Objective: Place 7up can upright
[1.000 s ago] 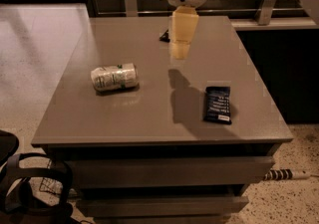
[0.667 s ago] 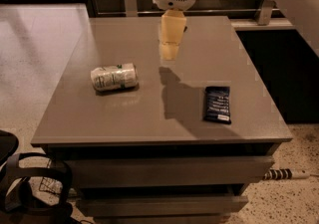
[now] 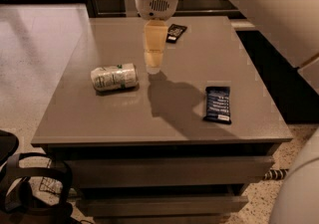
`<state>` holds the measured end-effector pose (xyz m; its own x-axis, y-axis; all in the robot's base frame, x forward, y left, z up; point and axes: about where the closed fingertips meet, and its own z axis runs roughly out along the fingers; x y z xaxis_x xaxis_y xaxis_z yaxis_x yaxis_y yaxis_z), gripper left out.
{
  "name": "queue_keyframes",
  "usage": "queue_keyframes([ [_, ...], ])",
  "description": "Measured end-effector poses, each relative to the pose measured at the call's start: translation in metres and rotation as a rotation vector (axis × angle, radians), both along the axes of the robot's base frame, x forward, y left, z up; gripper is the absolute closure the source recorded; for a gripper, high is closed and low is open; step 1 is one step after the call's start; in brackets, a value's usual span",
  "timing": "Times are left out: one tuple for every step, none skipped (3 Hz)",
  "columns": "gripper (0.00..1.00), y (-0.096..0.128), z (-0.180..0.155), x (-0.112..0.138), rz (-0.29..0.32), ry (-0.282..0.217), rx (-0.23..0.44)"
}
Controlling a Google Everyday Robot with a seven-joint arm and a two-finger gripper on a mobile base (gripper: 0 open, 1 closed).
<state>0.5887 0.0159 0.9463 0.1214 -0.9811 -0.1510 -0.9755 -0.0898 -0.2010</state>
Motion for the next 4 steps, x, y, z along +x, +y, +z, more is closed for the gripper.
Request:
queue_keyframes([
  [0.0,0.008,-0.008,0.002,-0.01,0.018,-0.021],
  [0.0,0.054,-0.043,0.019,0.004,0.069,-0.101],
  [0.0,0.069,-0.05,0.024,0.012,0.071,-0.121],
  [0.0,0.088,-0.063,0.018,0.023,0.083,-0.125],
])
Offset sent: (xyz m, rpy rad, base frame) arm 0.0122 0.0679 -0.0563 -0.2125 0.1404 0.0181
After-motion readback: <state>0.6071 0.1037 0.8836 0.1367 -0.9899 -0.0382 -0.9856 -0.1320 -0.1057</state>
